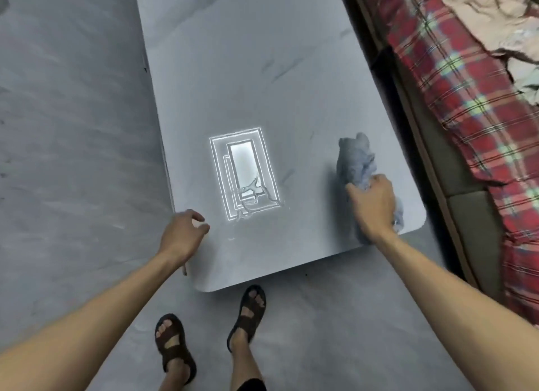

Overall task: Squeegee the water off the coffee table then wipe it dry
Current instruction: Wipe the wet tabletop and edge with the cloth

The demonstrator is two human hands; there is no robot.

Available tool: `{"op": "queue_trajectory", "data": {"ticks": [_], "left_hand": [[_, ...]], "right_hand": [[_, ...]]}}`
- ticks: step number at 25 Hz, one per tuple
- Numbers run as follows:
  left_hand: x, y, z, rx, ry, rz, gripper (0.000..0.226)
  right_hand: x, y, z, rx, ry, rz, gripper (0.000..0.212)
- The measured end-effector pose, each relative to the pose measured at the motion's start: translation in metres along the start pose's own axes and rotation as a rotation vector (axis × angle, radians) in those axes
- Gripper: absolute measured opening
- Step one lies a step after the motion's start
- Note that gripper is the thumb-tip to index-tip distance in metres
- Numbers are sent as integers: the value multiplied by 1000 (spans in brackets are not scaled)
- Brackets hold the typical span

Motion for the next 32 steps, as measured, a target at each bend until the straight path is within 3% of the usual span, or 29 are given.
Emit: {"op": "queue_trajectory", "data": {"ticks": [2, 4, 7, 11, 13, 16, 20, 24, 28, 32], "left_hand": [[-14, 35, 9, 3, 17, -70, 37], [-27, 57, 27, 41, -48, -112, 45], [-40, 71, 48, 23, -176, -144, 38], [-31, 70, 55, -82, -221, -262, 28], [-26, 74, 66, -16, -264, -304, 31], [-33, 83, 87, 141, -495, -221, 37], [-33, 88, 105, 236, -781, -233, 29], [-22, 94, 113, 220, -1101, -264, 7], [-23, 99, 116, 221, -1139, -237, 15], [-26, 94, 127, 268, -950, -286, 37]], "right_hand": [[-38, 42, -15, 62, -56, 28, 30], [-87, 62, -34, 81, -64, 127, 50], [-147, 63, -48, 76, 19, 131, 67], [-175, 55, -35, -29, 202, 28, 63], [-189, 47, -16, 23, 185, 34, 59], [-225, 28, 19, 87, 164, 173, 65], [-292, -23, 72, 347, 66, 492, 65], [-318, -50, 103, 607, -133, 622, 66], [-332, -79, 103, 753, -309, 823, 62], [-340, -123, 104, 997, -357, 799, 44]]}}
Point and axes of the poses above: each hand's wrist, its own y-axis towards the middle knuckle, its own x-axis out of the back of the hand, z = x × y, the point moved 6 cm from there along y, towards the middle knuckle, and after that the axes turned 4 degrees about -x, right-handed, at the moved point
